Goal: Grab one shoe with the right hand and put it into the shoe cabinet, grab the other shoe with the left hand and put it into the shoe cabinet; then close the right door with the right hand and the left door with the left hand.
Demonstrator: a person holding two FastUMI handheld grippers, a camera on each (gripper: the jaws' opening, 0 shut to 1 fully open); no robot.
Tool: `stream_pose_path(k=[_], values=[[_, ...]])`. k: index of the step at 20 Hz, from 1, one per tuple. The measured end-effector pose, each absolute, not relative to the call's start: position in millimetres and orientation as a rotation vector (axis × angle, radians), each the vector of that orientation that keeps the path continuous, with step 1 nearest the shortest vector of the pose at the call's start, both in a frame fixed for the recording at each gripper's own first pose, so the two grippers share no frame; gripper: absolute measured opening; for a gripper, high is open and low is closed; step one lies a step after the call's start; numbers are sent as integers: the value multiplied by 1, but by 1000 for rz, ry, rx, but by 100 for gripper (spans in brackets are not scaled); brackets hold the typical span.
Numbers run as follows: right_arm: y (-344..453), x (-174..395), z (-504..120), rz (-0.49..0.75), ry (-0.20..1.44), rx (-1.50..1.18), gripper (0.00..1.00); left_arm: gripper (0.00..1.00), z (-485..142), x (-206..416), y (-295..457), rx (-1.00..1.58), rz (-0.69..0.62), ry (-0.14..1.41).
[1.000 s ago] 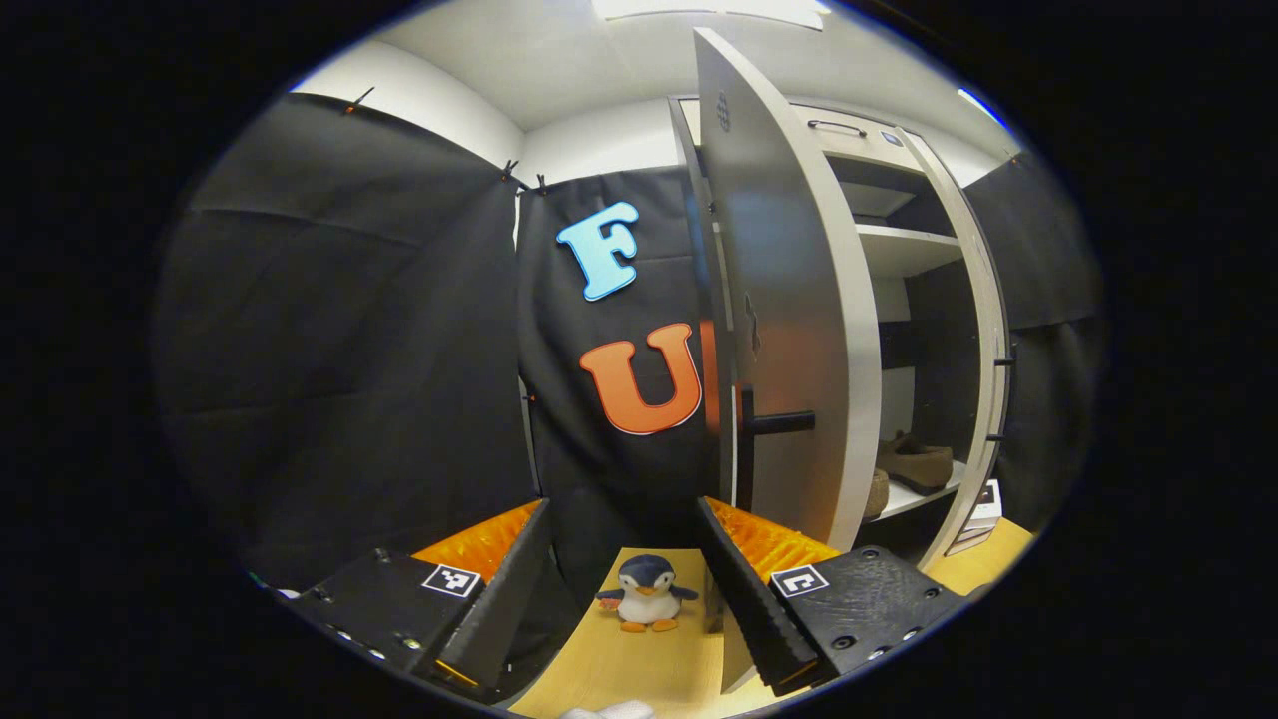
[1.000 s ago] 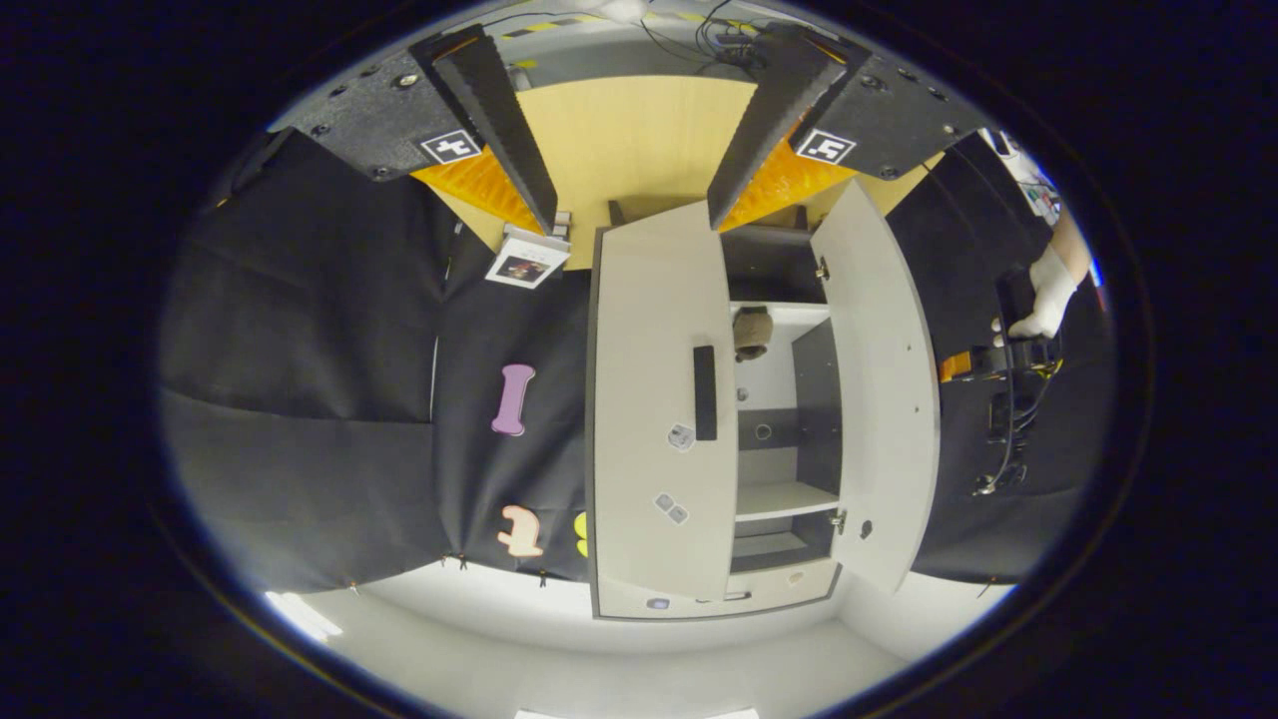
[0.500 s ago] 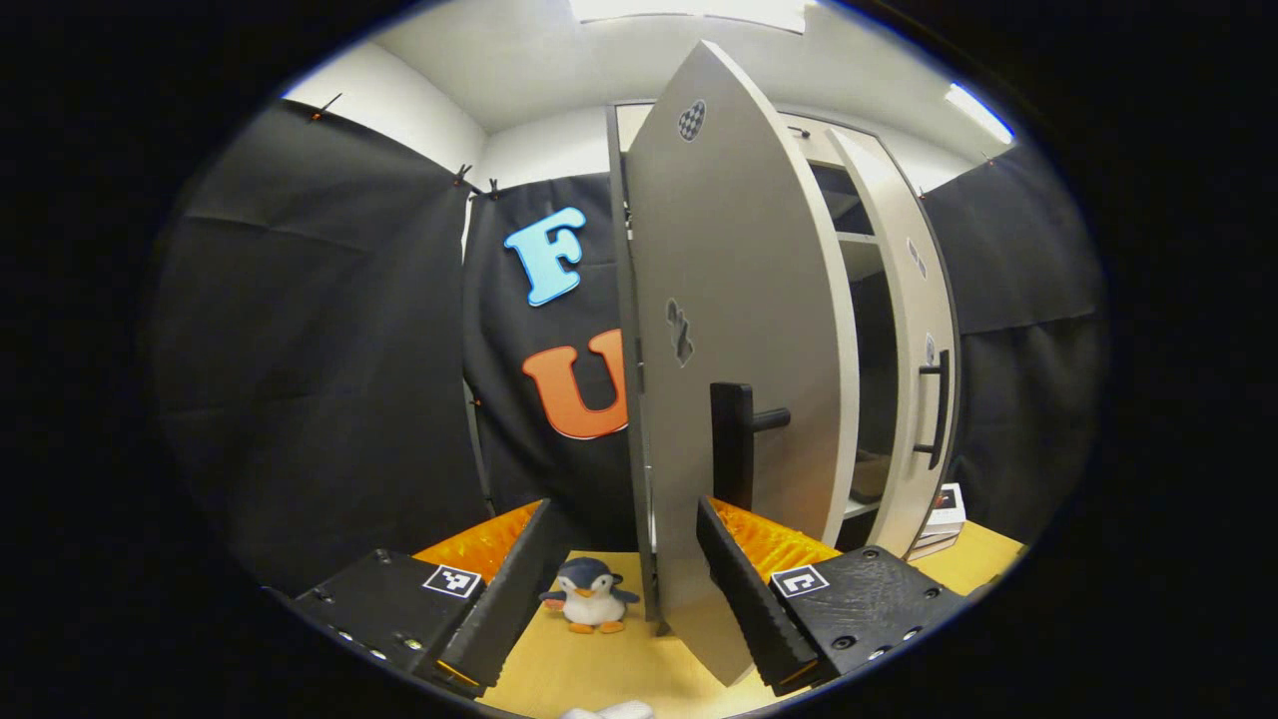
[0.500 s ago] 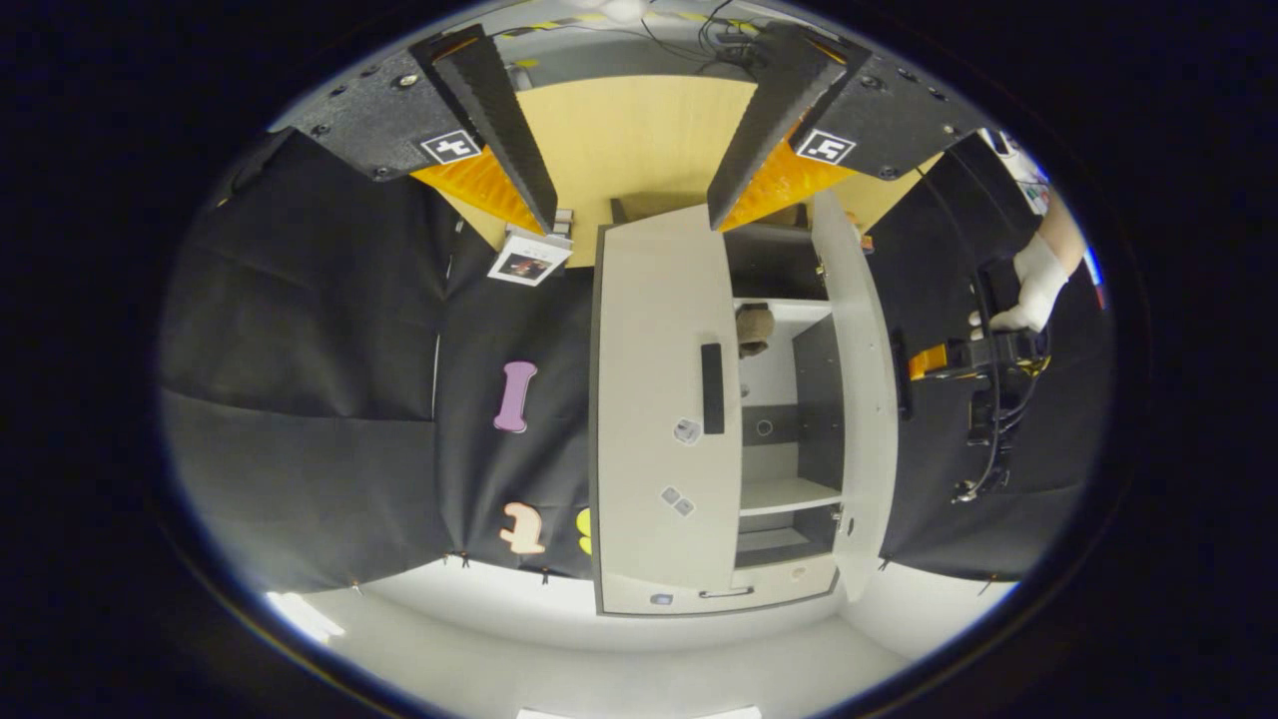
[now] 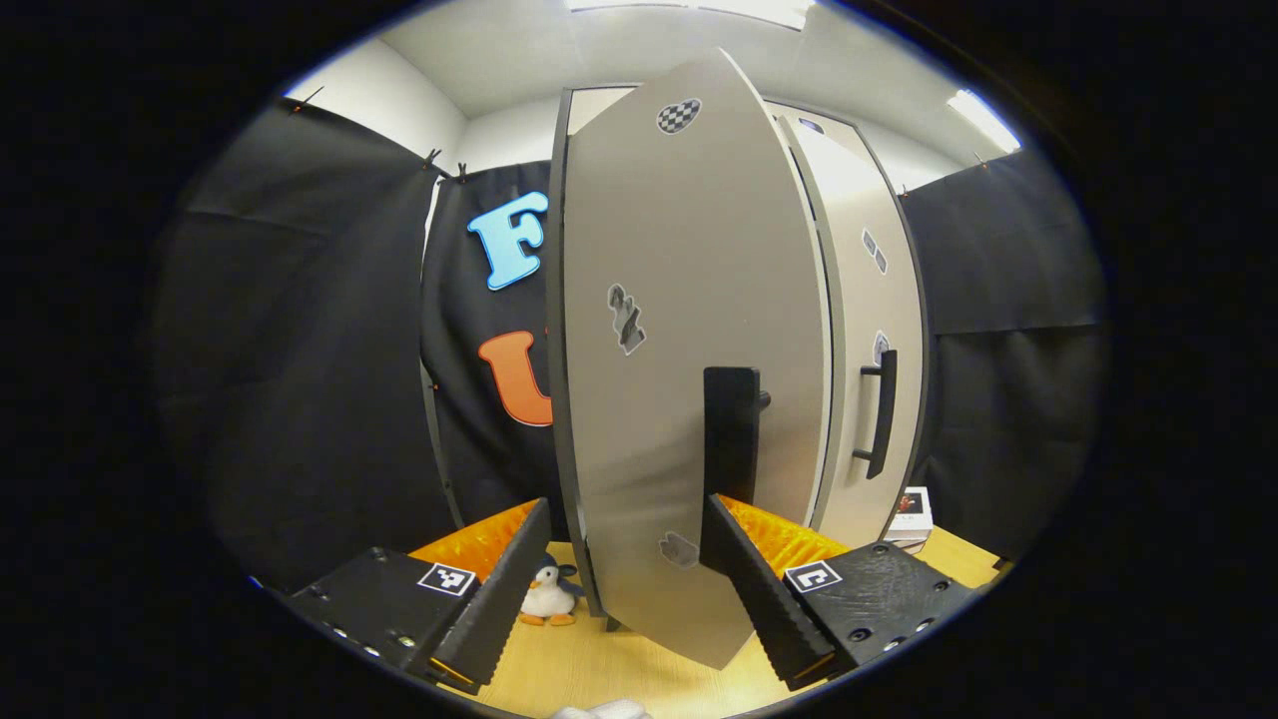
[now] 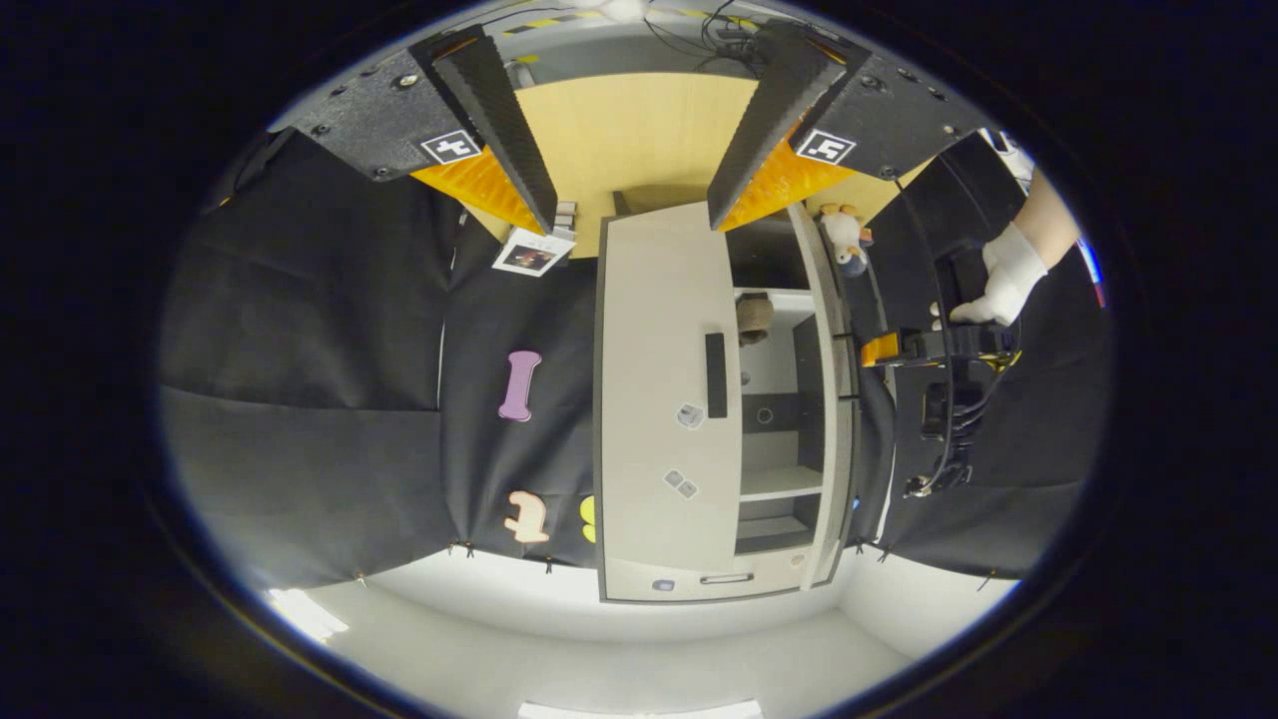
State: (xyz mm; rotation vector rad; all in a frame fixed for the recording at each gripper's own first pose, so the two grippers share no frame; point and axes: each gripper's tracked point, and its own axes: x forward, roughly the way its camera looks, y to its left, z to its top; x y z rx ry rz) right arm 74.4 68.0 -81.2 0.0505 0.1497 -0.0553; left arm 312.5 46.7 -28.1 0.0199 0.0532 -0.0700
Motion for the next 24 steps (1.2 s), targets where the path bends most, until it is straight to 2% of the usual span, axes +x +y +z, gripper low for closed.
stream_pose_path(k=[3,4,8,10,11,12,14,15,18,20,21,23,24], values=[[68,74,-76,-55,134,53,99,96,-26,292,50,35,-67,46],[68,74,-75,-55,133,50,99,100,-27,282,49,33,-72,49],[65,73,-71,-59,115,57,99,100,-32,236,47,26,-89,65],[64,76,-71,-67,107,59,100,96,-35,210,46,24,-91,72],[64,77,-70,-66,103,68,99,100,-35,198,46,20,-91,74],[64,78,-68,-64,95,74,99,96,-36,186,45,9,-90,78],[59,81,-63,-64,82,71,99,100,-40,162,43,-18,-92,86],[57,82,-62,-64,78,67,100,96,-43,150,43,-28,-87,91],[52,86,-57,-64,47,58,99,96,-51,118,45,-34,-66,89],[51,86,-60,-65,48,57,99,96,-55,103,46,-22,-55,92],[53,86,-61,-59,51,63,99,100,-55,98,48,-16,-50,94],[56,87,-61,-50,54,68,99,100,-54,92,46,-18,-55,99],[58,86,-62,-47,53,66,99,96,-51,91,47,-17,-53,94]])
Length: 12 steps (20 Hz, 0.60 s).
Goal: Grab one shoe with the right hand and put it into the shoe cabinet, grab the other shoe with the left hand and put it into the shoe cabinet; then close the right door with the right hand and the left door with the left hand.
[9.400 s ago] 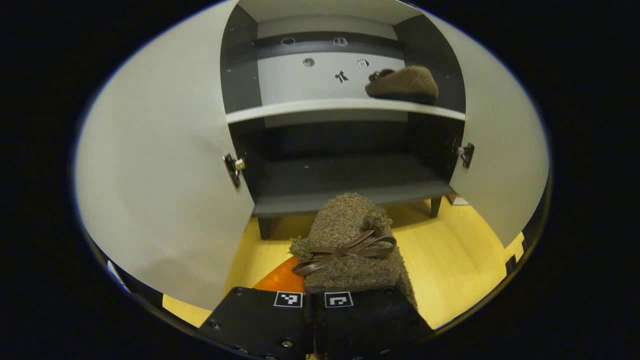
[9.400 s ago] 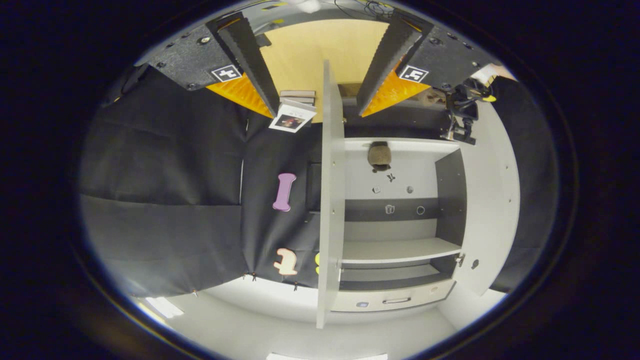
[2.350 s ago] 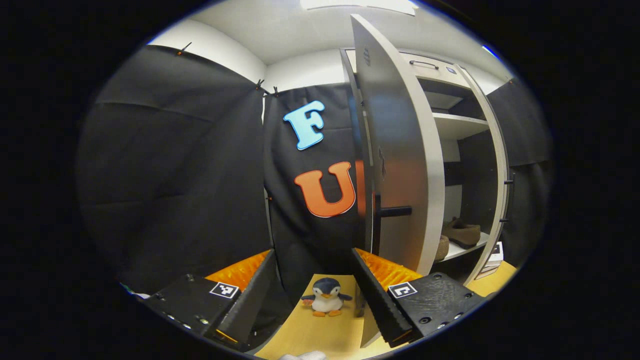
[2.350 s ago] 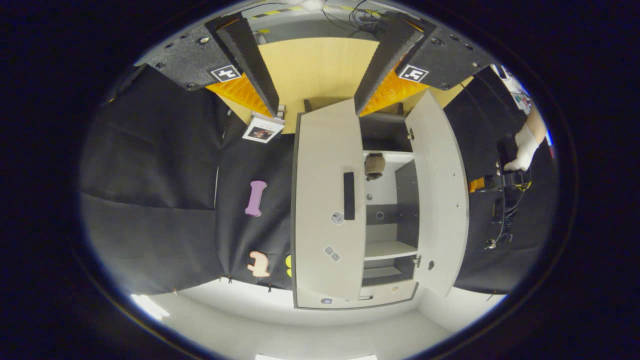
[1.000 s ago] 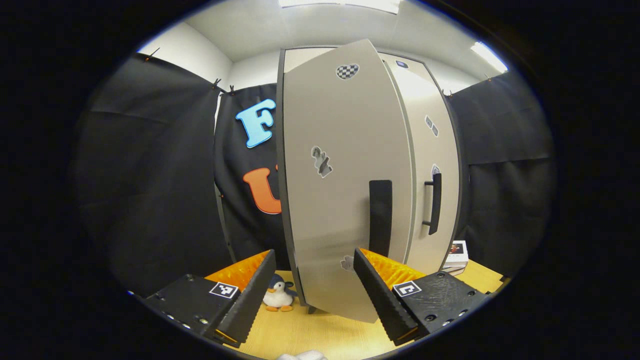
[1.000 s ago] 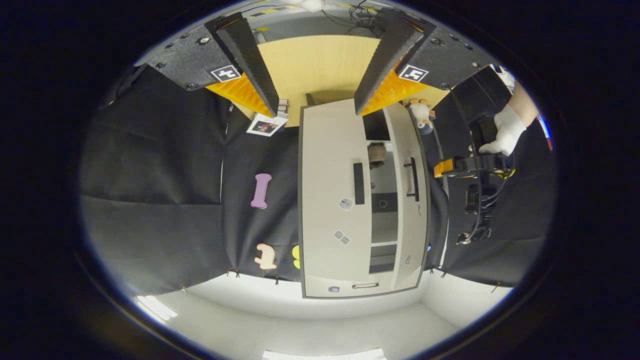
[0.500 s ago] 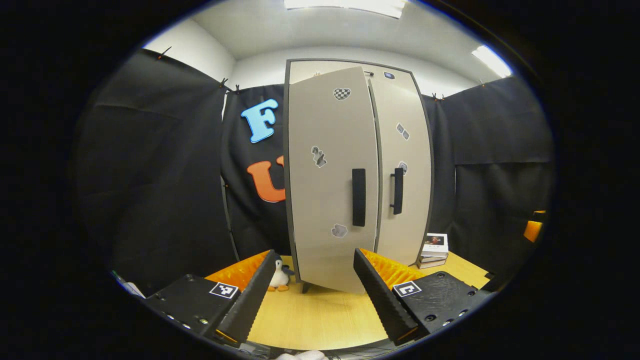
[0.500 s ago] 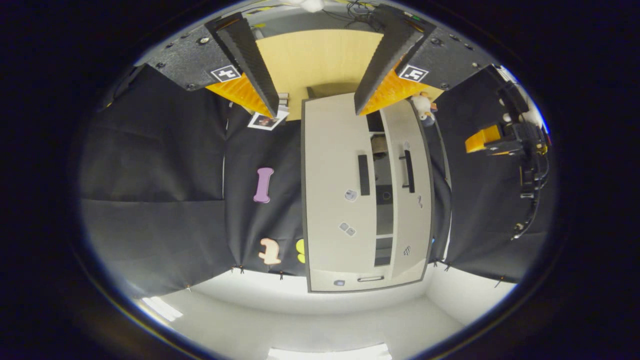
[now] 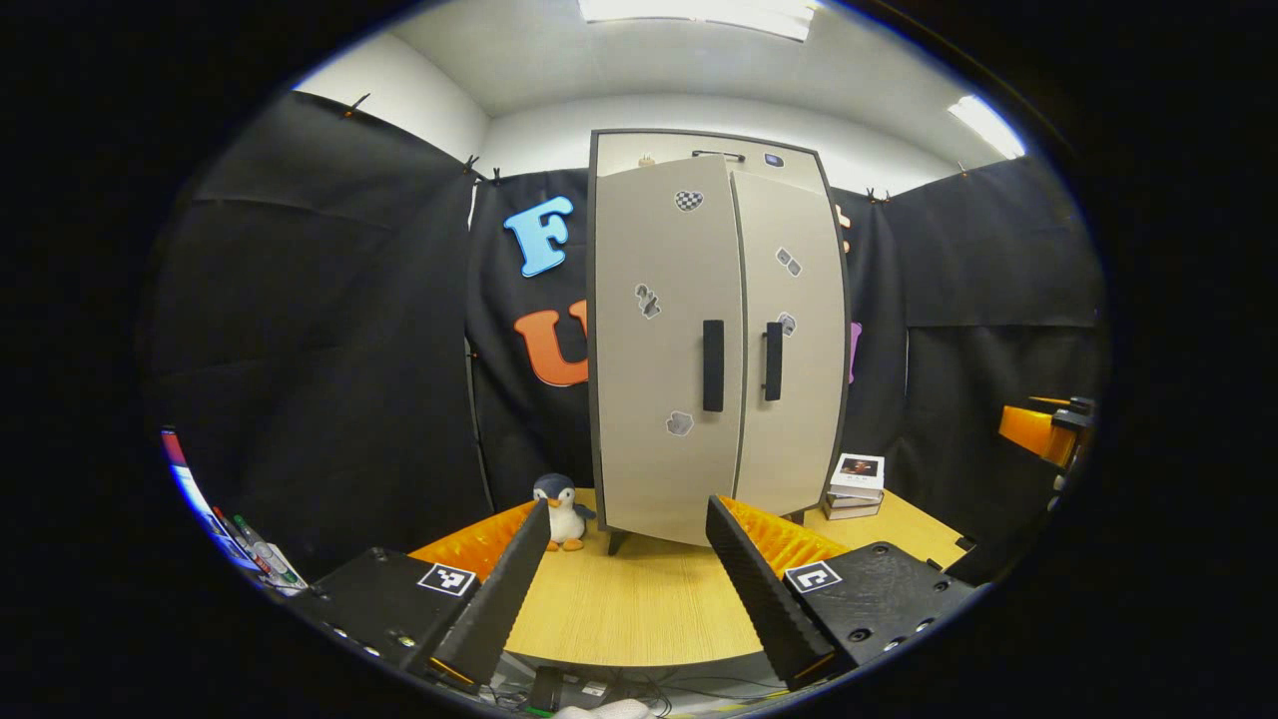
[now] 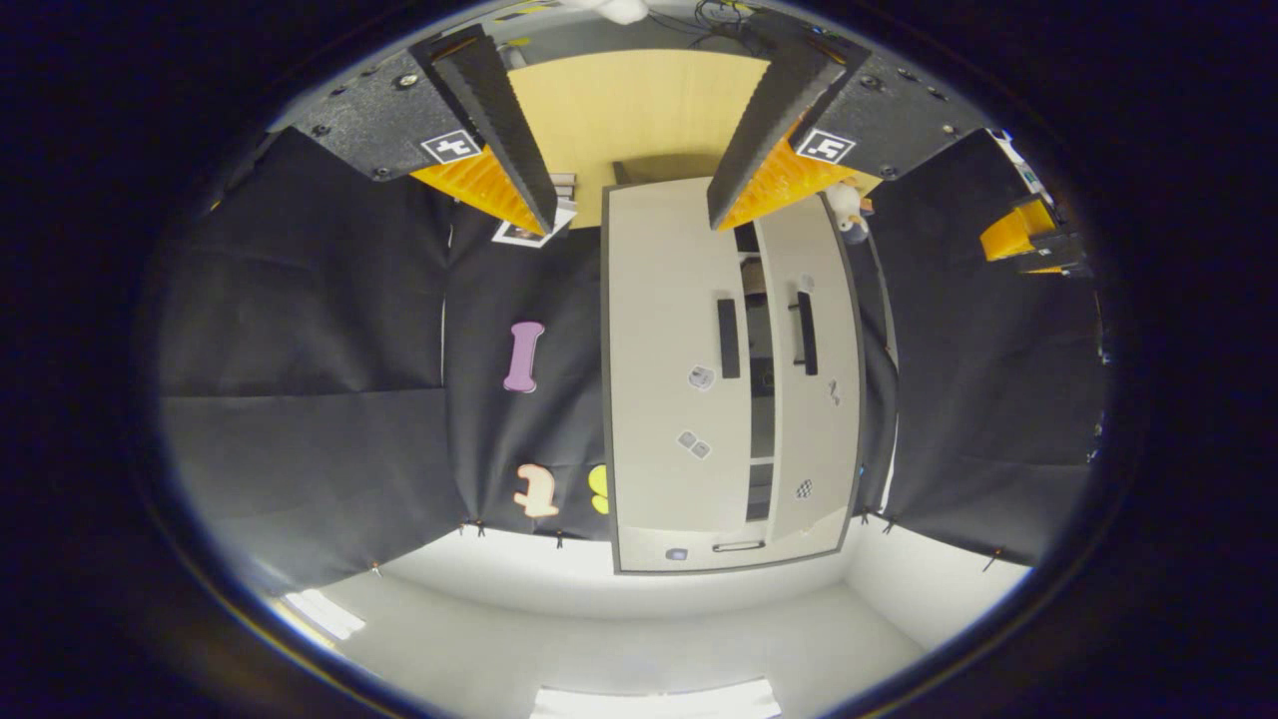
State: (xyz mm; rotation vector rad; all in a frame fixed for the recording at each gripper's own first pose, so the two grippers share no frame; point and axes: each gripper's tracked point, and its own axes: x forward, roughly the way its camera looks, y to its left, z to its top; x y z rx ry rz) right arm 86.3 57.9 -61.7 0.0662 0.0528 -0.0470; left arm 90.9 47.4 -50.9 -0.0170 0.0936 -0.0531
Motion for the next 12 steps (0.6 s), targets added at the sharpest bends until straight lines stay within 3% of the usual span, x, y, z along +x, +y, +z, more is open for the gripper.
stream_pose_path(k=[6,7,12], values=[[65,83,-63,-33,51,54,99,96,-39,86,44,-10,-61,72],[64,83,-63,-36,52,54,99,100,-37,86,44,-3,-58,65],[67,84,-65,-32,60,63,99,96,-38,87,42,2,-58,70]])
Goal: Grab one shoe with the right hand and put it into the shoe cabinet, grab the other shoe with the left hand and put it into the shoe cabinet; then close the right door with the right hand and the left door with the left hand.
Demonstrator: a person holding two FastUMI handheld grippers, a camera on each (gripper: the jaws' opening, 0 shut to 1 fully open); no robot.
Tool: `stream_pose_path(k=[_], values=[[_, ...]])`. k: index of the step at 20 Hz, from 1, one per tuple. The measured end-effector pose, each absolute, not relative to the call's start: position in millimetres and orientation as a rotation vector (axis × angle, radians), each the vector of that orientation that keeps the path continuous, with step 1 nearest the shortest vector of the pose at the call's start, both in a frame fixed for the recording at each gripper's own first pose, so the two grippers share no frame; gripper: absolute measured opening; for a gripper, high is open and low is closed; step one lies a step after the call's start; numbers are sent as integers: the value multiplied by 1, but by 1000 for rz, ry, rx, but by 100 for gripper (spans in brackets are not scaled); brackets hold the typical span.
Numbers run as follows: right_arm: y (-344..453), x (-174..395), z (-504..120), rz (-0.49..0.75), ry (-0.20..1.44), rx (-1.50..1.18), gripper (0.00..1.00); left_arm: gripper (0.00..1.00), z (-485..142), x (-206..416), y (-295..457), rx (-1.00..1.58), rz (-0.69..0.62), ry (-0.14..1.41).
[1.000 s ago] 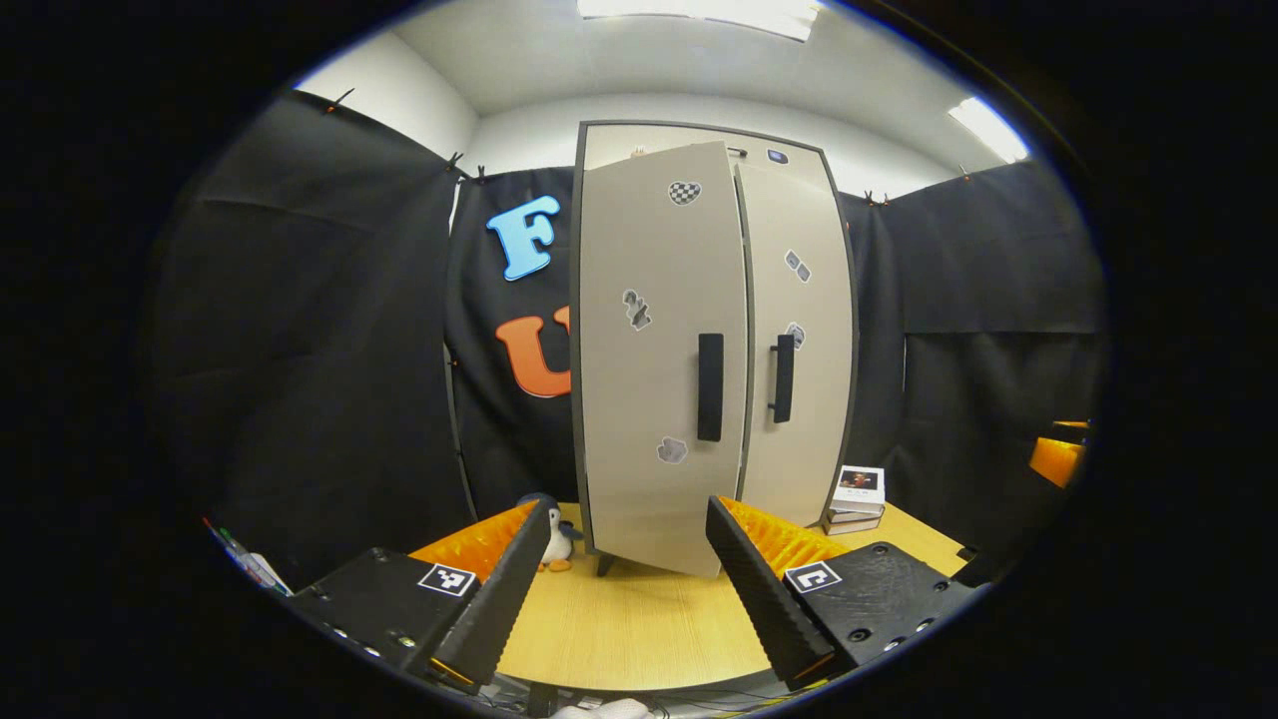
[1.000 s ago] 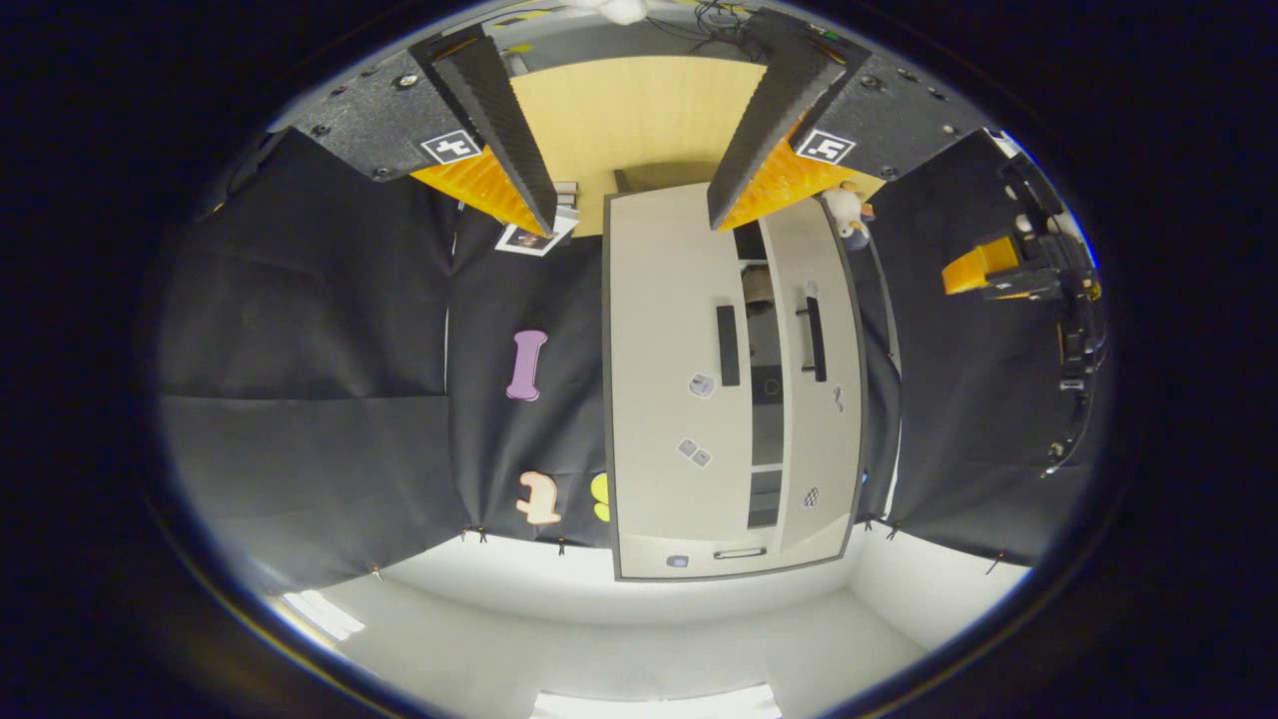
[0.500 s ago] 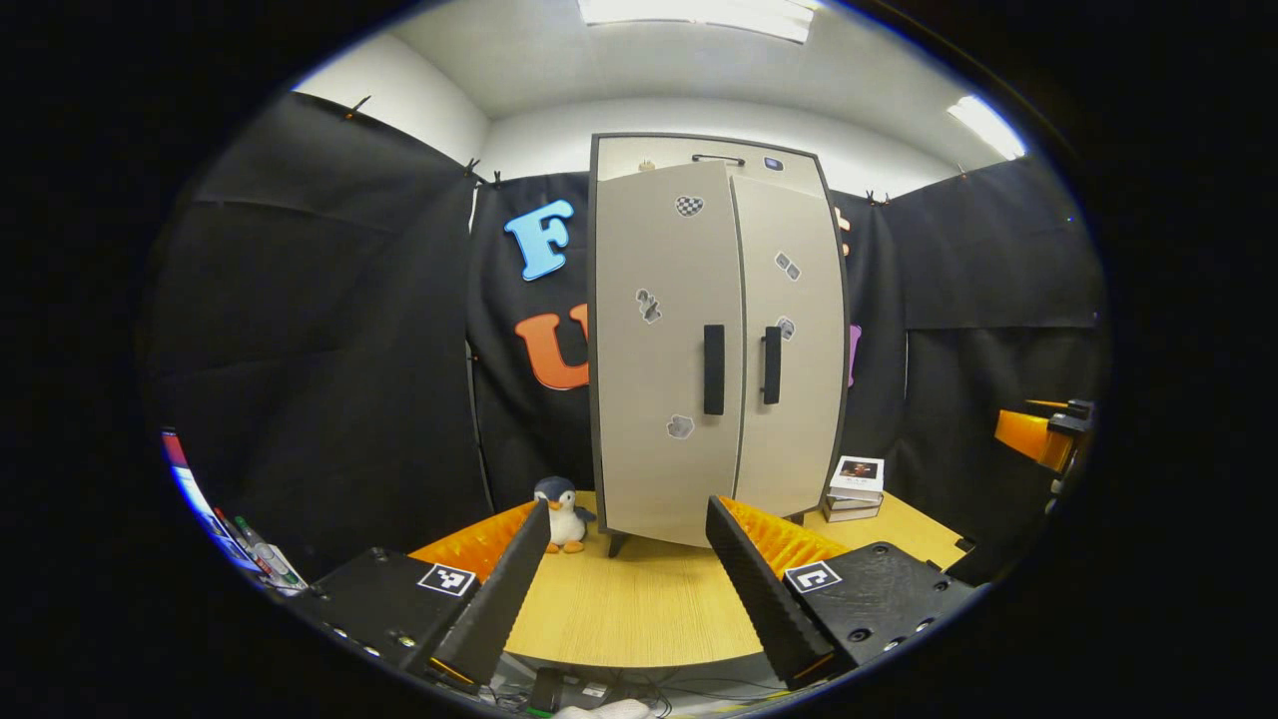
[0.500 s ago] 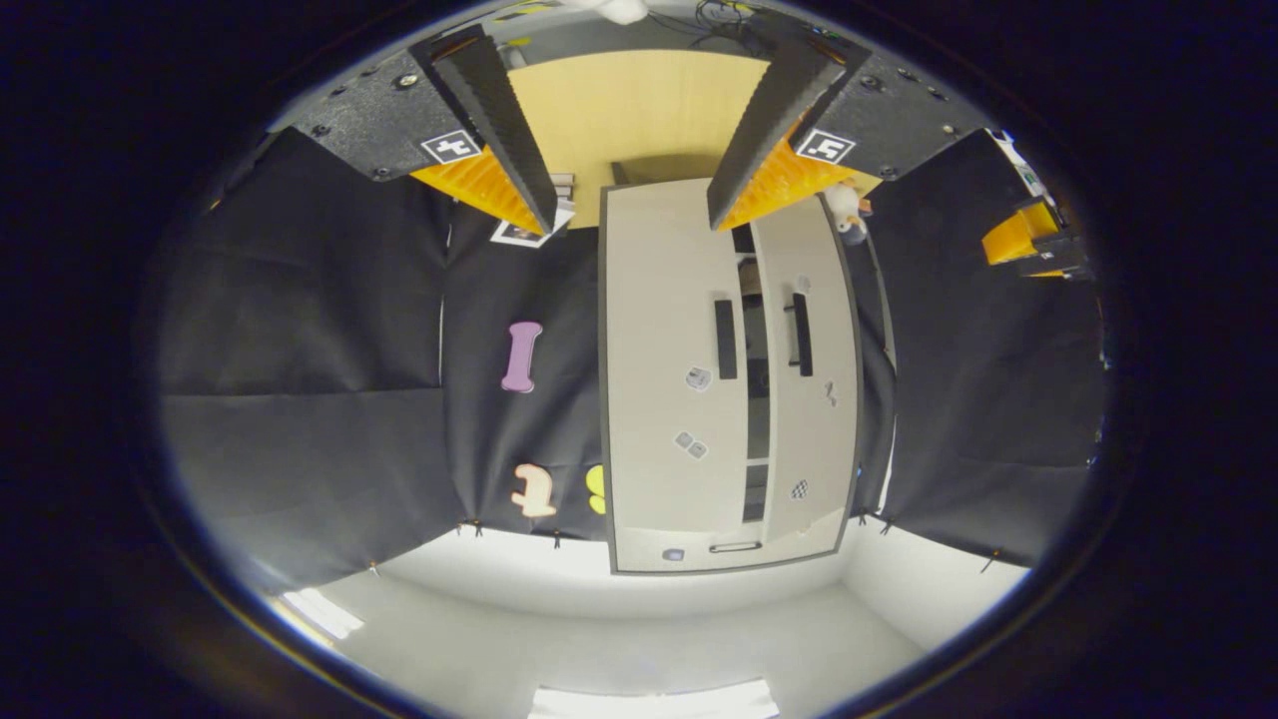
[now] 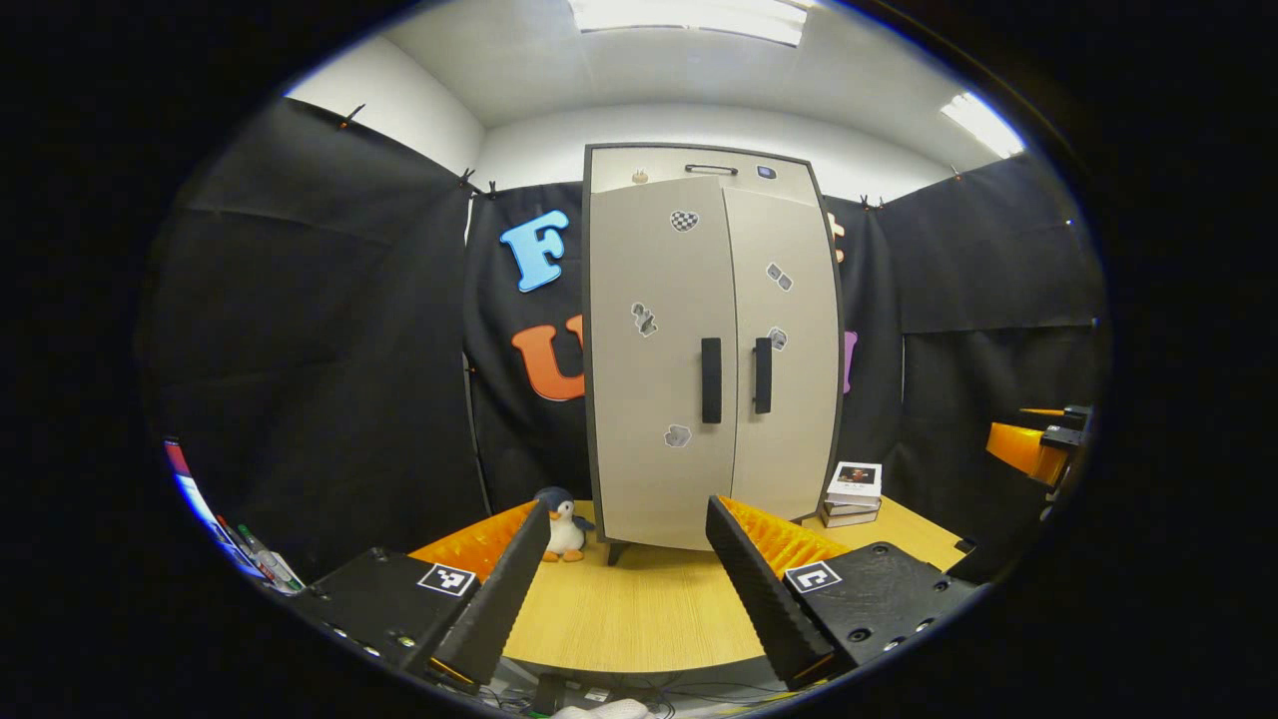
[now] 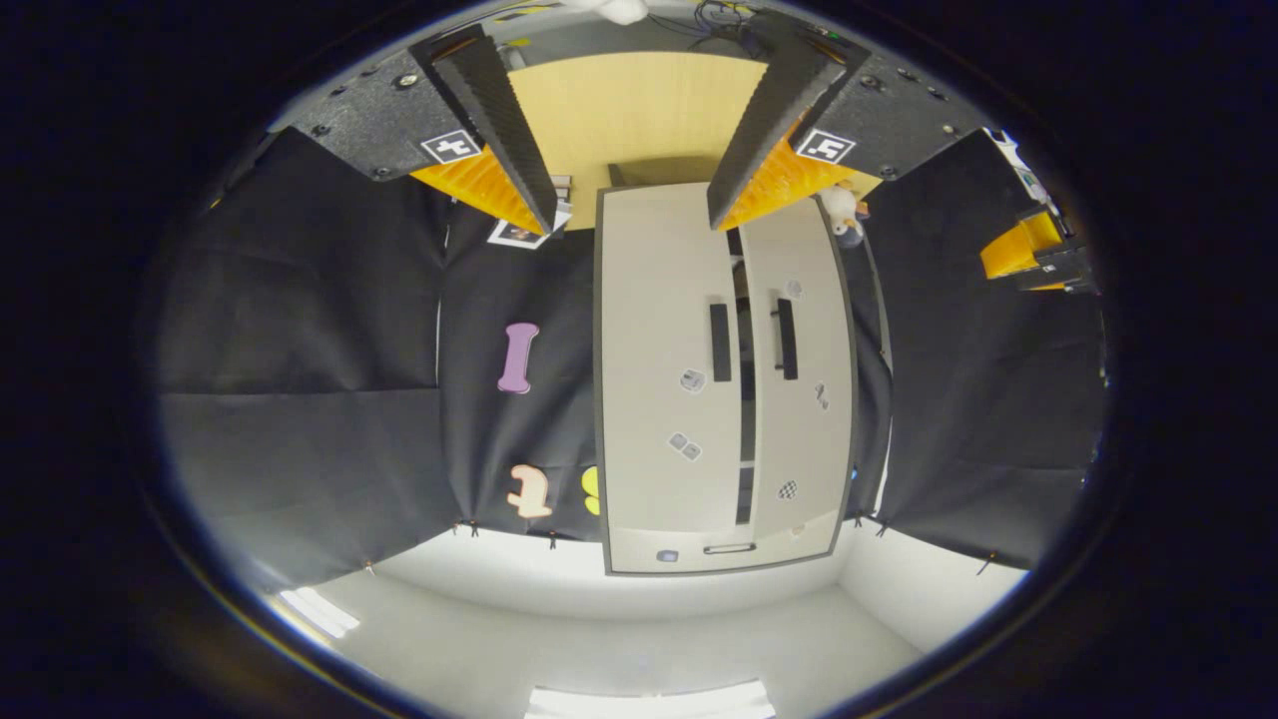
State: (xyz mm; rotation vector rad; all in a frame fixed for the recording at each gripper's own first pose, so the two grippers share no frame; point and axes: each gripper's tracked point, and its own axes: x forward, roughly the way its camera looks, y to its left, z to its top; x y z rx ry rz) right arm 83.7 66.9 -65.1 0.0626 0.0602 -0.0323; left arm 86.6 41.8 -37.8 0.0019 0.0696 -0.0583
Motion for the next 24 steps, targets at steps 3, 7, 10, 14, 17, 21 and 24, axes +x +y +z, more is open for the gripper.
stream_pose_path(k=[3,7,10,14,17,21,24], values=[[72,84,-63,-24,58,51,99,96,-37,86,41,-1,-58,65],[76,86,-60,-21,49,39,99,96,-37,89,48,4,-47,67],[74,89,-61,-23,49,34,99,96,-39,89,50,-2,-38,75],[71,92,-63,-26,56,44,99,100,-39,92,49,-2,-40,79],[70,92,-61,-27,51,45,100,96,-39,90,46,1,-46,80],[72,94,-63,-25,55,43,99,96,-40,94,47,-2,-46,85],[73,96,-64,-21,53,48,99,96,-41,95,50,-3,-40,89]])
